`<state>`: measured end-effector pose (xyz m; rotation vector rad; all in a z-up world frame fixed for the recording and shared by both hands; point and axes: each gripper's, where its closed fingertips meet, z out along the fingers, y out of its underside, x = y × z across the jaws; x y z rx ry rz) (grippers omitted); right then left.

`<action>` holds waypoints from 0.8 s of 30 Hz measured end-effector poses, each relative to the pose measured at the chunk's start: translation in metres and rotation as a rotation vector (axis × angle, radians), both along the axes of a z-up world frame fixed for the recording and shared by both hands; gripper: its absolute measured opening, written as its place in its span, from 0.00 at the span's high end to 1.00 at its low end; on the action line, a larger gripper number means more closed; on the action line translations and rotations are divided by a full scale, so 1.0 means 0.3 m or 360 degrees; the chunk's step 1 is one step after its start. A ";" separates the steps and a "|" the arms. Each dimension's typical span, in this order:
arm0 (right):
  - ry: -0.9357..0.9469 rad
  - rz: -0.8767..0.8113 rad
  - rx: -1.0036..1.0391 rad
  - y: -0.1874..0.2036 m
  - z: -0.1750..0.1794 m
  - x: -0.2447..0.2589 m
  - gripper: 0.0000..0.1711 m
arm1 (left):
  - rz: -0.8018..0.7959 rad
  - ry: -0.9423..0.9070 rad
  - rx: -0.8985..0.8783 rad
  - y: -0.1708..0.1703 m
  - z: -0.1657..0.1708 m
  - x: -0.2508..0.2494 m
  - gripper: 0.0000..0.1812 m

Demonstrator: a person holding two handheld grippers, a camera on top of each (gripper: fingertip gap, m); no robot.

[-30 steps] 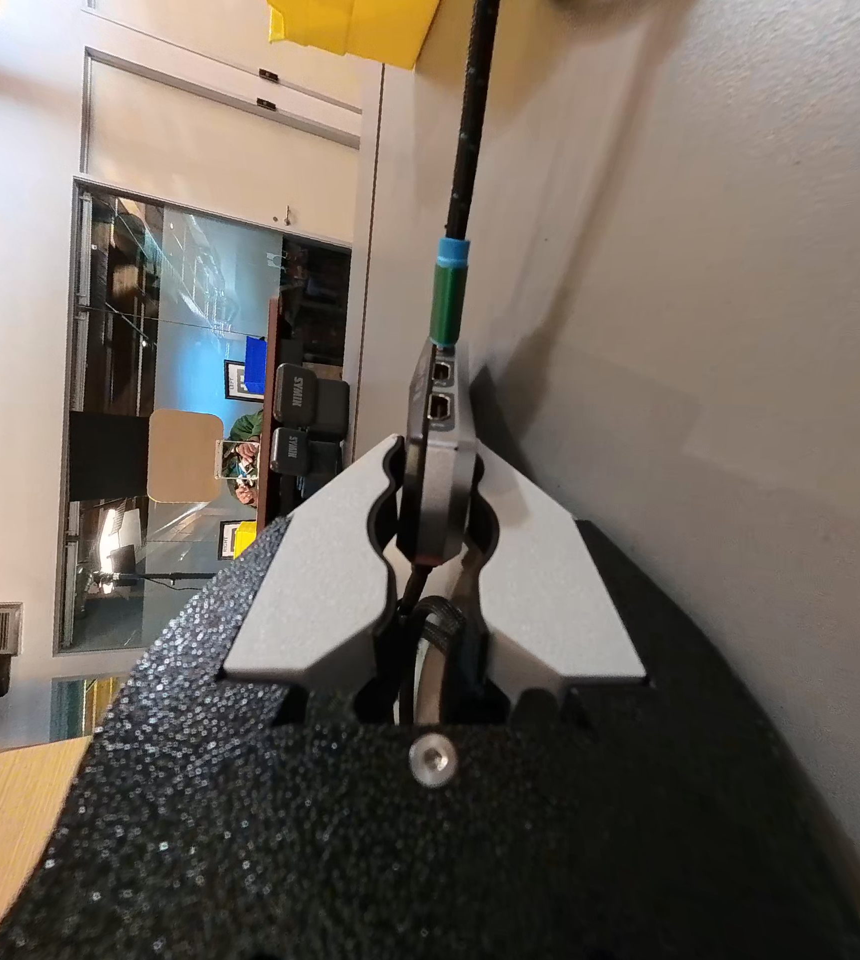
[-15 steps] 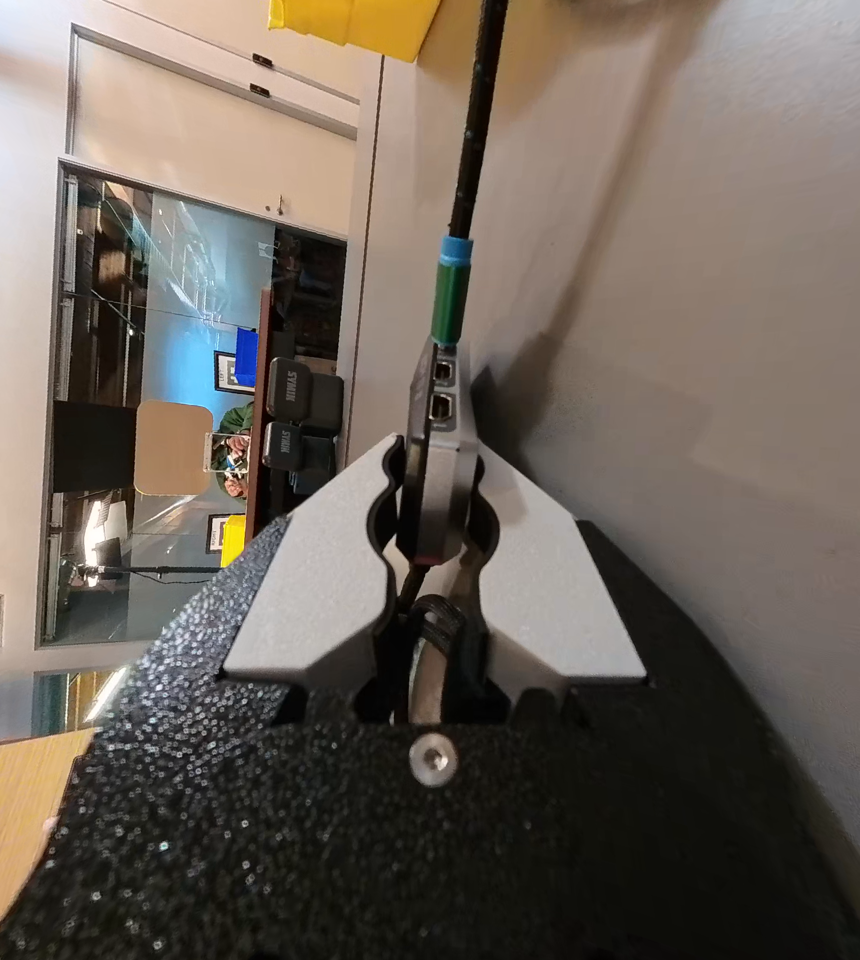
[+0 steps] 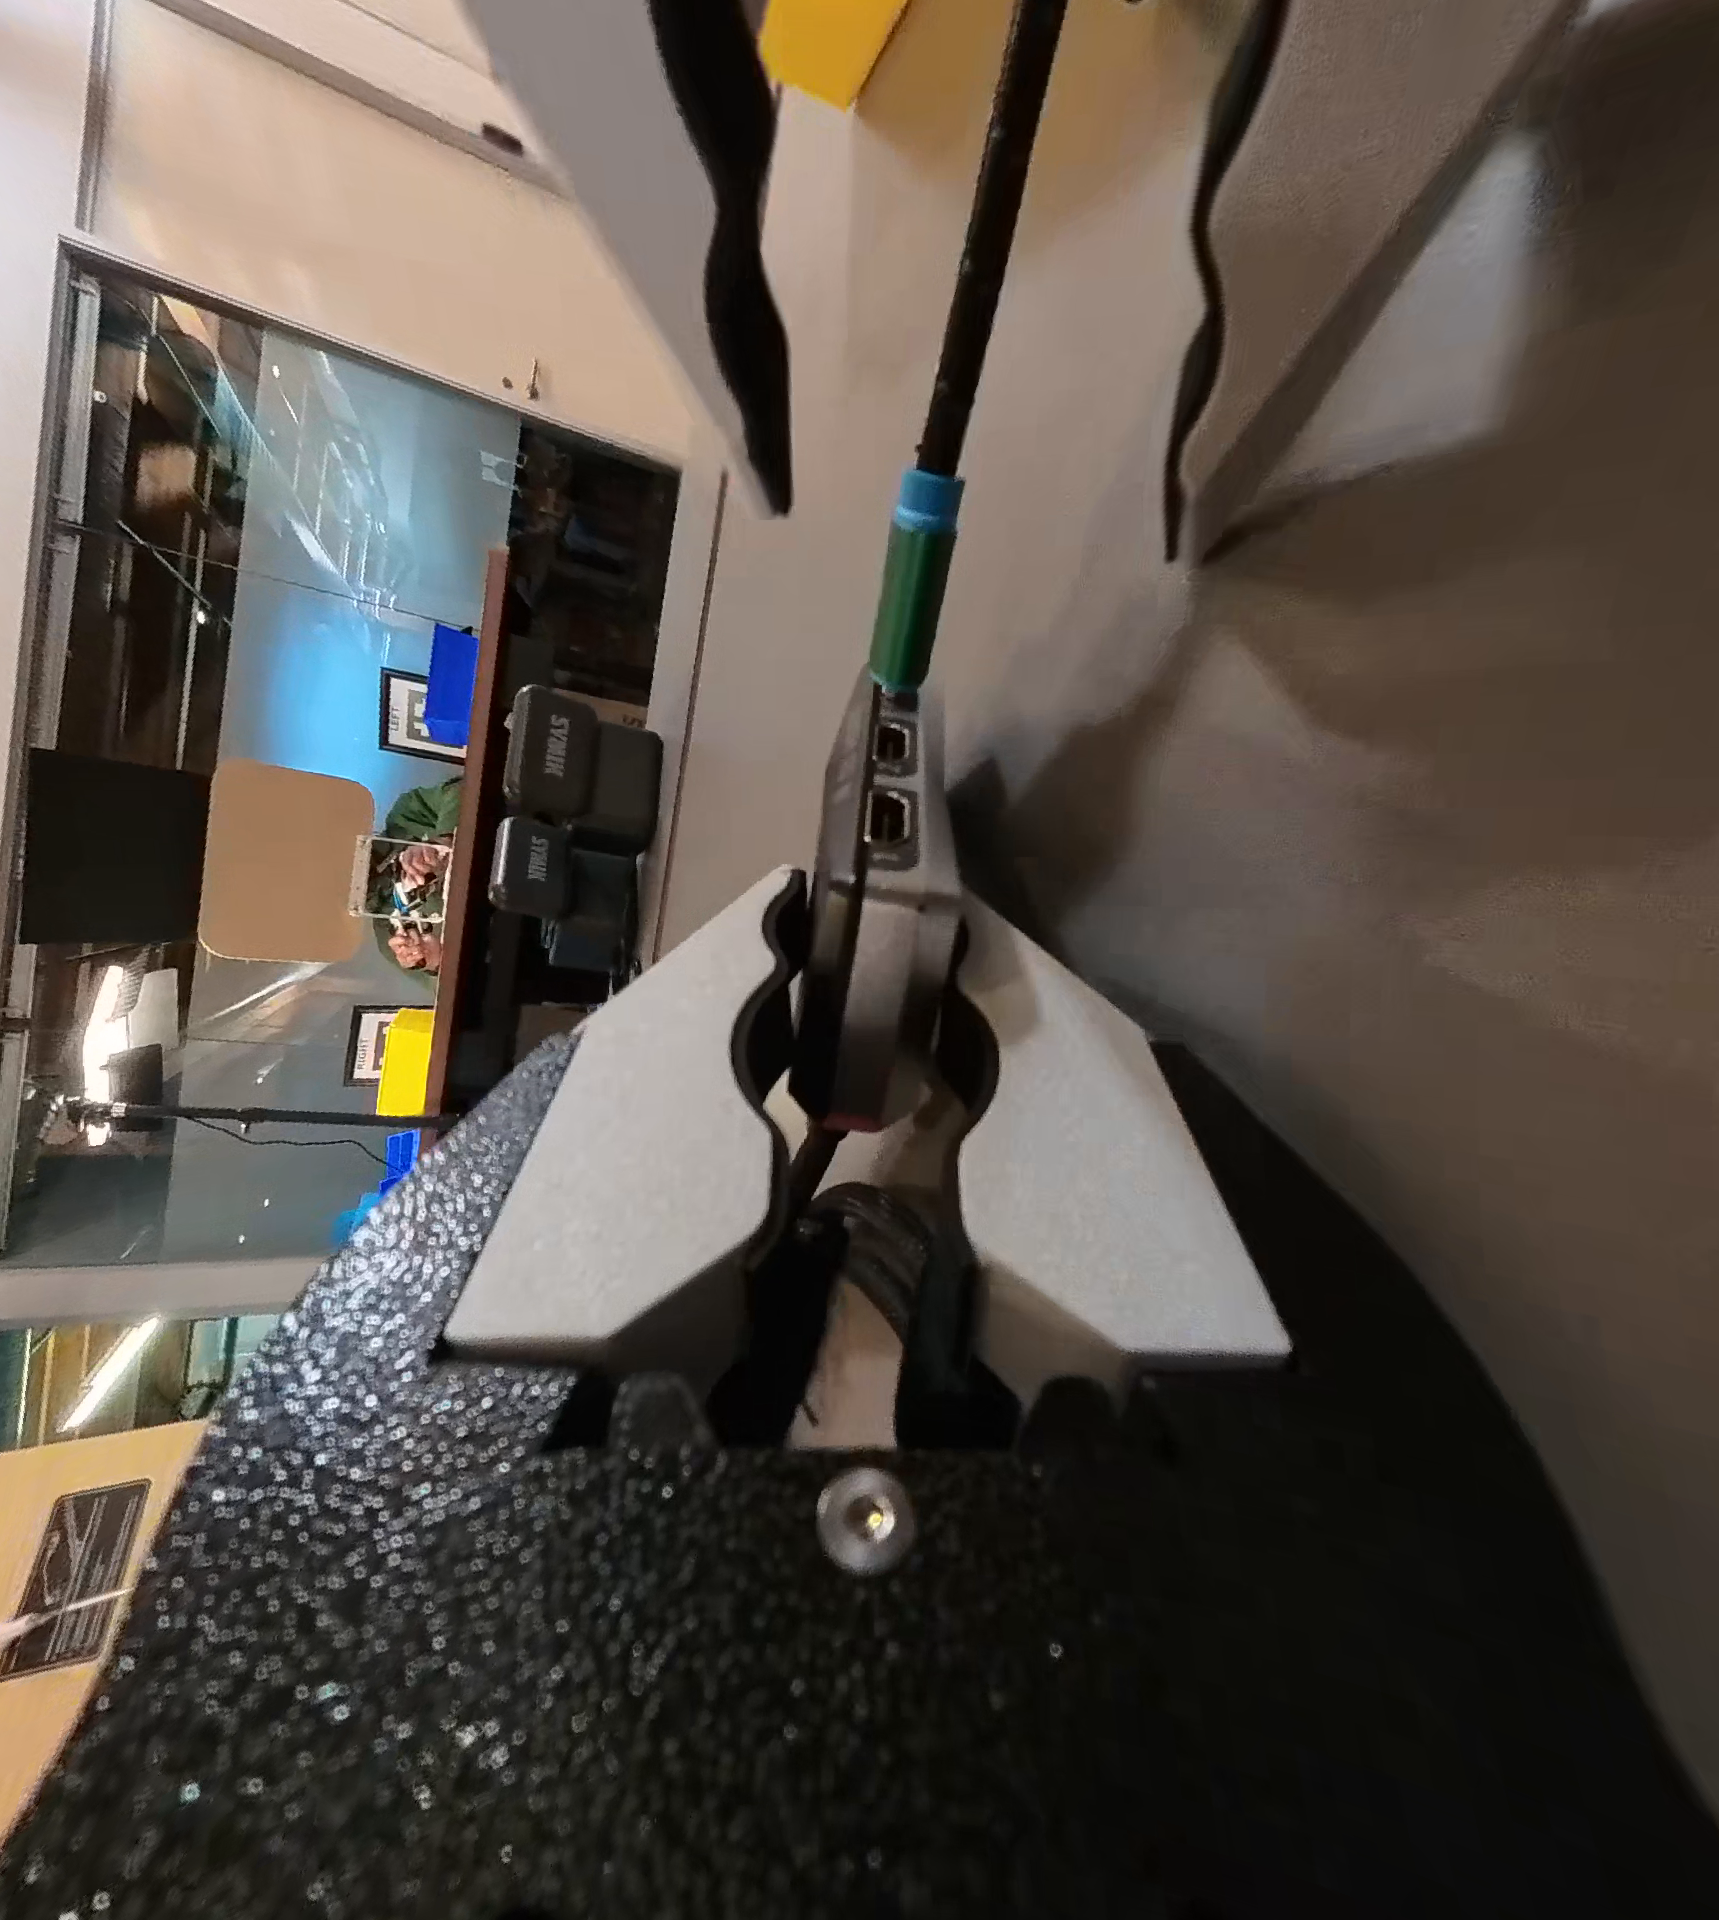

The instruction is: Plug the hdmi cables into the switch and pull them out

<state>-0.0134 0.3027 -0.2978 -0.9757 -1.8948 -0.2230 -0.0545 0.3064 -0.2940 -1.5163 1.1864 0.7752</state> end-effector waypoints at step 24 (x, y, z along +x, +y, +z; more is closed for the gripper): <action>0.0209 0.0142 0.0399 0.057 -0.001 -0.017 0.96 | -0.0249 0.0070 0.0219 -0.018 0.051 0.056 0.61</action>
